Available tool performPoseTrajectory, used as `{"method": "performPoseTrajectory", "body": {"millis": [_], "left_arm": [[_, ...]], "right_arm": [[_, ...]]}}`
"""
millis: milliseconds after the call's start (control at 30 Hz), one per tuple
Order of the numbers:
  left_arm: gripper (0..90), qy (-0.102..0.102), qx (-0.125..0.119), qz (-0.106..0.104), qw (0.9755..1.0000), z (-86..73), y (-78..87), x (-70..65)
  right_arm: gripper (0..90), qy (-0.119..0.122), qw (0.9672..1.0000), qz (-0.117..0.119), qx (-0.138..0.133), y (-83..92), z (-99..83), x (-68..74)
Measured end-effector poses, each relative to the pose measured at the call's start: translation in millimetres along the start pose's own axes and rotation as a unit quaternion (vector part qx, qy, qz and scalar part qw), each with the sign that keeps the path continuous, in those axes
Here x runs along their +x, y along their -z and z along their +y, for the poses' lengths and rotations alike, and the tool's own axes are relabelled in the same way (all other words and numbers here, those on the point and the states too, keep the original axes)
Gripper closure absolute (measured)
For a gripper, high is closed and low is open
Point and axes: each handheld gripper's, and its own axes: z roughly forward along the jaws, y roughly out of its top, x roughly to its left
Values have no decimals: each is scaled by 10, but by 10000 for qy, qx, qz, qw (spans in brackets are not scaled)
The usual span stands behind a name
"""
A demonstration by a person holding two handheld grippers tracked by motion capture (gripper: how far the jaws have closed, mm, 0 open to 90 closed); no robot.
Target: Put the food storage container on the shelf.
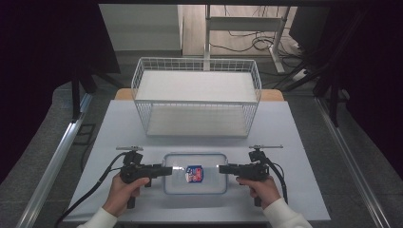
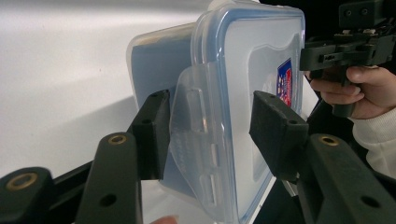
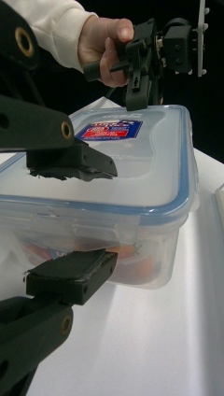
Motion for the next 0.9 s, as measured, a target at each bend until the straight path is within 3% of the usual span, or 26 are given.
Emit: {"method": "performPoseTrajectory", "body": {"millis": [367, 533, 900], "left_arm": [[492, -114, -45, -40, 9999, 190, -59, 47], [492, -140, -74, -64, 9999, 304, -83, 105], [493, -308, -197, -114, 9993, 726, -146, 267]], "right_arm": [[532, 137, 9998, -51, -102, 27, 152, -33], [533, 217, 9996, -96, -136, 17, 311, -59], [532, 321, 9990, -154, -279, -20, 666, -146]]}}
